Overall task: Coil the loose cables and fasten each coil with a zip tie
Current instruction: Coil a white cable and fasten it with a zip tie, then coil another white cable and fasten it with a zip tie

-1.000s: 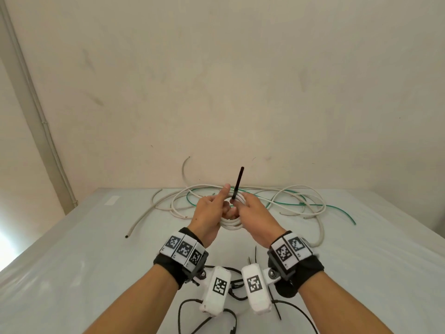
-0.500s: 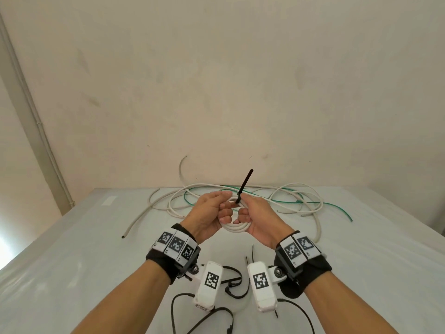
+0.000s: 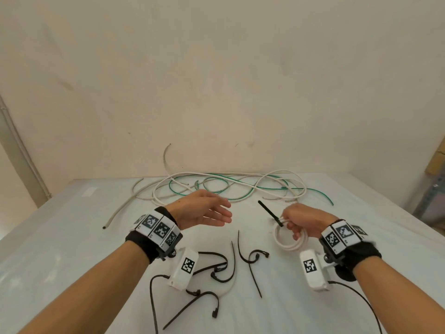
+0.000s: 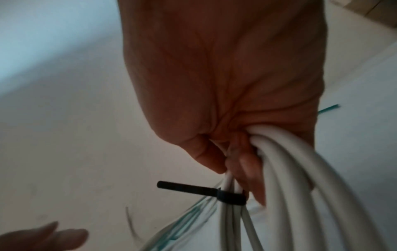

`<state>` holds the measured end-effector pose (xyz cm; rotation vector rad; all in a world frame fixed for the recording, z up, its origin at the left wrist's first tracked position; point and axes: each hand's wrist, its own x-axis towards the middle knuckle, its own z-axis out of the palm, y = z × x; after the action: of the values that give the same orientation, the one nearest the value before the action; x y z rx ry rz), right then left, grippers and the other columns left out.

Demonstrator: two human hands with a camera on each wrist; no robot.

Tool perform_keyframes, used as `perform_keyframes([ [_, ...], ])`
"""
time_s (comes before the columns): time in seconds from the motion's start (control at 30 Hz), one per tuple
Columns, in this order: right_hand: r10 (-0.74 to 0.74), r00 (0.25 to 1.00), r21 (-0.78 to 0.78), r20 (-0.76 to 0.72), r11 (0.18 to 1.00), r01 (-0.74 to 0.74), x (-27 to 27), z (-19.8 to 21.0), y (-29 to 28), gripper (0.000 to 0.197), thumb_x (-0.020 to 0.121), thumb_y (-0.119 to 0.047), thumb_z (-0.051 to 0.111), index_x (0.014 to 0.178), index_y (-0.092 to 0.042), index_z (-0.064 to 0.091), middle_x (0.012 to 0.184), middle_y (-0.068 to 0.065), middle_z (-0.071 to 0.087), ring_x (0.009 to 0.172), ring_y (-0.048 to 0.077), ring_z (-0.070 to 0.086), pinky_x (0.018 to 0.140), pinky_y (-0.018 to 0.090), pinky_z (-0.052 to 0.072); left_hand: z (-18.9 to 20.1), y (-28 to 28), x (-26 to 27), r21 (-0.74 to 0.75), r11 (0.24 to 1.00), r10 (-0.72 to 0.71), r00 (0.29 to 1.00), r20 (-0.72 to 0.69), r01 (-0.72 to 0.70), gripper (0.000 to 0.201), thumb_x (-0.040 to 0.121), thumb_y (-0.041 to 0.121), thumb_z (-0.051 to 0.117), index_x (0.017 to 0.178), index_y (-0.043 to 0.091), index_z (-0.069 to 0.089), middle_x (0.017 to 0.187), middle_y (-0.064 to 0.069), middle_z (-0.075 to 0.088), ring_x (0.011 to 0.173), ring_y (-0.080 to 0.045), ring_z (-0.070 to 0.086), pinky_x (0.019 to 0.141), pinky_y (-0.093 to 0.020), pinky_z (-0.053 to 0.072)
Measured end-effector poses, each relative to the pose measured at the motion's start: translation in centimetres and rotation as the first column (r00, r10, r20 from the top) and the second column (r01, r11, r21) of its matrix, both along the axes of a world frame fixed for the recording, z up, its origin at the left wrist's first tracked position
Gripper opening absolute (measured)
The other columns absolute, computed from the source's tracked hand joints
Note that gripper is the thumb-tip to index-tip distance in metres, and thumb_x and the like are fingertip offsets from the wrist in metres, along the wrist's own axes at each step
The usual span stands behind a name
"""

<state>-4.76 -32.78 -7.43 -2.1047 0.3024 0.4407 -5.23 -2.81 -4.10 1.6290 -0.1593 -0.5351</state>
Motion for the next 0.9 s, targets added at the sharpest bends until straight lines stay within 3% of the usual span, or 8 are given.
perform_keyframes([
  [0.13, 0.047, 0.998, -0.298, -0.035, 0.953, -0.055, -0.1, -1.3, -2.2, 0.02, 0.097, -0.002, 0.037, 0.098, 0.002, 0.057, 0.067, 0.015, 0.052, 0.052, 0.023, 0.045, 0.055, 0.031, 0.039, -0.1, -0.5, 0.4, -0.021, 0.999, 0.03, 1.0, -0.001, -0.03, 0.029, 0.105, 0.018, 0.058, 0.118, -0.005, 0.068, 0.105, -0.021, 0.076, 0.094, -0.026, 0.076, 0.091, -0.039, 0.062],
  [0.23, 0.051, 0.998, -0.421, -0.031, 0.905, -0.059, -0.3, -1.7, -3.2, 0.031, 0.101, -0.001, 0.041, 0.119, 0.008, 0.064, 0.102, 0.026, 0.066, 0.076, 0.025, 0.052, 0.063, 0.027, 0.043, -0.4, -1.0, 0.5, -0.019, 0.999, 0.032, 0.999, -0.01, -0.032, 0.028, 0.104, 0.018, 0.059, 0.118, -0.005, 0.068, 0.101, -0.017, 0.076, 0.092, -0.025, 0.076, 0.086, -0.037, 0.063],
  [0.33, -0.025, 0.999, -0.503, 0.046, 0.863, 0.045, -0.7, -1.8, -4.2, 0.039, 0.104, -0.008, 0.043, 0.139, -0.001, 0.059, 0.14, 0.018, 0.059, 0.115, 0.028, 0.06, 0.094, 0.029, 0.049, -0.5, -1.4, 0.5, -0.013, 0.999, 0.034, 0.999, -0.01, -0.034, 0.028, 0.104, 0.016, 0.058, 0.12, -0.005, 0.068, 0.1, -0.016, 0.075, 0.089, -0.024, 0.075, 0.082, -0.034, 0.063],
  [0.4, -0.038, 0.995, -0.574, 0.088, 0.815, 0.081, -0.7, -1.8, -4.8, 0.036, 0.102, -0.011, 0.047, 0.134, -0.006, 0.063, 0.144, 0.014, 0.058, 0.129, 0.031, 0.057, 0.105, 0.032, 0.047, -0.7, -1.4, 0.7, -0.012, 0.999, 0.035, 0.999, -0.01, -0.035, 0.029, 0.104, 0.016, 0.057, 0.12, -0.005, 0.068, 0.099, -0.015, 0.075, 0.088, -0.023, 0.074, 0.082, -0.034, 0.063],
  [0.5, -0.1, 0.984, -0.637, 0.147, 0.752, 0.172, -0.8, -1.3, -4.7, 0.03, 0.096, -0.015, 0.049, 0.121, -0.005, 0.064, 0.135, 0.019, 0.062, 0.12, 0.037, 0.059, 0.099, 0.037, 0.05, -0.9, -1.6, 1.0, -0.012, 0.999, 0.044, 0.999, -0.023, -0.045, 0.029, 0.104, 0.015, 0.056, 0.121, -0.006, 0.068, 0.098, -0.014, 0.074, 0.086, -0.021, 0.074, 0.082, -0.034, 0.063],
  [0.67, -0.083, 0.951, -0.708, 0.298, 0.649, 0.279, -0.8, 0.4, -1.1, 0.031, 0.098, -0.029, 0.047, 0.121, -0.015, 0.062, 0.13, 0.01, 0.061, 0.116, 0.034, 0.062, 0.088, 0.036, 0.044, -1.3, -2.3, 1.4, -0.012, 0.999, 0.043, 0.998, -0.044, -0.043, 0.029, 0.105, 0.016, 0.058, 0.121, -0.005, 0.068, 0.097, -0.013, 0.074, 0.083, -0.02, 0.074, 0.08, -0.032, 0.063],
  [0.8, 0.132, 0.968, -0.705, 0.212, 0.706, 0.059, 0.8, -0.5, 1.8, 0.031, 0.098, -0.033, 0.052, 0.123, -0.016, 0.059, 0.131, 0.011, 0.06, 0.114, 0.032, 0.062, 0.093, 0.039, 0.052, -1.1, -2.7, 1.6, -0.011, 0.999, 0.039, 0.998, -0.046, -0.04, 0.029, 0.104, 0.016, 0.059, 0.121, -0.005, 0.068, 0.098, -0.014, 0.074, 0.084, -0.021, 0.074, 0.082, -0.033, 0.063],
  [0.9, 0.199, 0.978, -0.754, 0.065, 0.652, -0.083, 1.7, -1.8, 2.7, 0.041, 0.101, -0.039, 0.056, 0.132, -0.012, 0.055, 0.138, 0.014, 0.056, 0.122, 0.032, 0.061, 0.097, 0.039, 0.052, -0.6, -2.8, 1.7, -0.01, 0.999, 0.046, 0.998, -0.042, -0.047, 0.031, 0.104, 0.017, 0.06, 0.122, -0.006, 0.067, 0.098, -0.014, 0.074, 0.084, -0.021, 0.074, 0.081, -0.033, 0.063],
])
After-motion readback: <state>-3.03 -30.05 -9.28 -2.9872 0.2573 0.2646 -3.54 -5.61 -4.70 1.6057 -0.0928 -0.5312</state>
